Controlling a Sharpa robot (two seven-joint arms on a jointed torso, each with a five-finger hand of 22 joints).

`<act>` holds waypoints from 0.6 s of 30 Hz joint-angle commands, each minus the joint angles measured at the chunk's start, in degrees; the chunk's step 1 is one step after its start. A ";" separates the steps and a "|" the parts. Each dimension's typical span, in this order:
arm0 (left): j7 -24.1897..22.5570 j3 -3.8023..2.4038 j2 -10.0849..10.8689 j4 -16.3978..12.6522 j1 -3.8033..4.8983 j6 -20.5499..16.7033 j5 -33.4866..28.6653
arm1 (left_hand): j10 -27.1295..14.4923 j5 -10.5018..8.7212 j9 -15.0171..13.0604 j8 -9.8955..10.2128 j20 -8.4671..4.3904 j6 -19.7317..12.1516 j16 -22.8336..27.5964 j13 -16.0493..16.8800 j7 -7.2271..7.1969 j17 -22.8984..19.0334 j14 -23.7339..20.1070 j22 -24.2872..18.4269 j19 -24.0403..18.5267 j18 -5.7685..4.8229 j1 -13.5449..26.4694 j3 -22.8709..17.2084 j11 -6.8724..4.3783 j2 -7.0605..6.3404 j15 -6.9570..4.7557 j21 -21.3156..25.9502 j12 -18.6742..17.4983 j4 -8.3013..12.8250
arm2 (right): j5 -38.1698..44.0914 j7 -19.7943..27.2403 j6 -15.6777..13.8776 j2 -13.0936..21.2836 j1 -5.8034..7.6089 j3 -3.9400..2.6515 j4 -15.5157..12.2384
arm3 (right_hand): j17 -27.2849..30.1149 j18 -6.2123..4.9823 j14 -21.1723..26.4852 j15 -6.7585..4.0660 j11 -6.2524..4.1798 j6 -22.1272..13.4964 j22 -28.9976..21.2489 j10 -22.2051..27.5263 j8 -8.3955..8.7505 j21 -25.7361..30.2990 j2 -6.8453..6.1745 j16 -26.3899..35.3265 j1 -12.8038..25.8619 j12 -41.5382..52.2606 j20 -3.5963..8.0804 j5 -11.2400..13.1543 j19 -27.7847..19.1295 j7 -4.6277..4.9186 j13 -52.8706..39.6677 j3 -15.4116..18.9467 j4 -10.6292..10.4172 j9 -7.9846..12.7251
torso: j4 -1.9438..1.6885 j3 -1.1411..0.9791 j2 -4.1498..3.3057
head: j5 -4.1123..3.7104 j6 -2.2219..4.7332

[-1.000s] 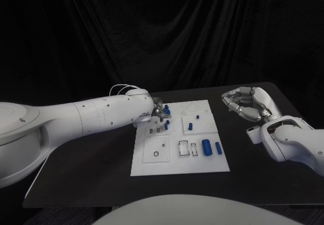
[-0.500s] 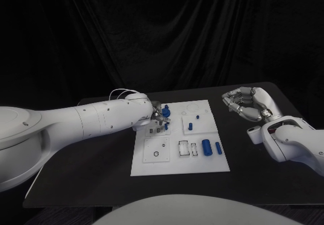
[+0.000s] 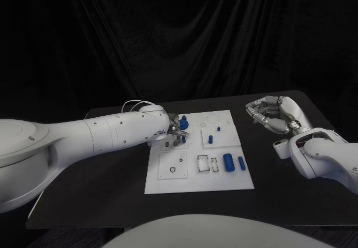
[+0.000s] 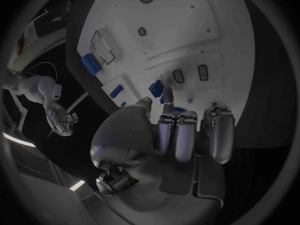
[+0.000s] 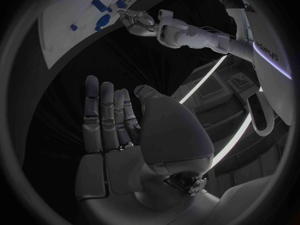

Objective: Assemble the parts on the task board

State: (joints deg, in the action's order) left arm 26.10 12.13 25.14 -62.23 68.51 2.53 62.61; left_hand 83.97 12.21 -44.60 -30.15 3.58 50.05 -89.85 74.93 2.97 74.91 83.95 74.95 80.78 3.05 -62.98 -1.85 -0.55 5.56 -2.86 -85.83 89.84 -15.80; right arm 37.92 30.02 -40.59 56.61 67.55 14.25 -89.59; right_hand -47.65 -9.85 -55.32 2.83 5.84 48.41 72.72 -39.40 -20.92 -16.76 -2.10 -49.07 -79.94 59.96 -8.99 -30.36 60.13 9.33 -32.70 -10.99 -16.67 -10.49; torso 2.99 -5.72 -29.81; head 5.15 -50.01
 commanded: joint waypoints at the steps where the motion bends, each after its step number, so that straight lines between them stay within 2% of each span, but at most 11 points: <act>1: -1.47 -0.05 -0.19 0.05 -0.13 -0.14 -0.02 | 6.03 0.14 0.10 0.30 -0.07 -0.01 -0.15 15.07 0.41 15.09 6.05 5.20 -0.35 -0.40 -0.40 -0.17 0.18 0.04 -0.03 0.25 0.16 -0.22 | 0.33 -0.83 -0.10 -0.01 -0.12 -0.04 -0.08 | 0.09 -0.47 -0.32 -0.11 0.02 -0.46 0.10 0.26 -0.30 0.18 0.03 -0.25 -0.55 0.22 0.15 0.37 0.47 -0.03 0.08 0.30 0.03 0.09 | 0.00 0.03 -0.03 | -0.09 0.01; 8: -1.64 -0.05 -0.25 0.17 -0.21 0.15 -0.02 | 6.03 0.07 0.15 0.70 -0.02 0.02 -0.15 15.07 0.47 15.09 6.05 4.94 -0.61 -0.33 -0.36 -0.13 0.24 -0.02 0.02 0.40 0.16 -0.24 | 0.33 -0.76 -0.28 0.06 -0.12 -0.04 -0.12 | 0.31 -0.50 -0.64 -0.17 0.00 -0.54 0.21 0.29 -0.37 0.08 0.13 -0.55 -0.65 0.30 0.19 0.30 0.76 -0.02 0.26 0.42 0.00 0.12 | 0.00 0.01 -0.05 | -0.42 0.01; 18: -1.16 -0.05 -0.61 0.20 -0.32 1.13 -0.02 | 6.03 -0.18 0.27 1.61 0.09 0.26 -0.15 15.07 0.57 15.09 6.05 4.84 -0.73 -0.30 -0.52 -0.17 0.35 -0.10 0.14 0.52 0.16 -0.13 | 0.60 1.08 -0.86 -0.25 -0.12 -0.04 0.14 | 0.91 -0.52 -1.17 -0.31 -0.13 -0.38 0.43 0.15 -0.68 -0.07 0.69 -1.10 -0.37 0.61 0.31 -0.46 1.31 -0.16 0.66 0.64 -0.11 0.14 | 0.02 0.04 -0.03 | -0.39 0.01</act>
State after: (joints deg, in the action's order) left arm 25.55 12.13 24.69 -62.01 68.31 2.85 62.62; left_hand 83.97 12.21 -44.38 -28.89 3.59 50.26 -89.85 74.93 3.18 74.91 83.95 74.93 80.37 3.05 -62.98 -1.85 -0.55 5.56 -2.86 -85.60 89.84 -15.80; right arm 37.94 30.29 -40.72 56.41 67.55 14.25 -89.43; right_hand -46.80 -9.84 -56.05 2.51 5.84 48.42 73.08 -39.40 -21.39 -16.76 -1.88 -49.94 -80.16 60.36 -8.64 -30.56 60.98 9.33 -32.10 -10.68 -16.67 -10.43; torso 3.00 -5.69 -29.84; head 4.75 -50.01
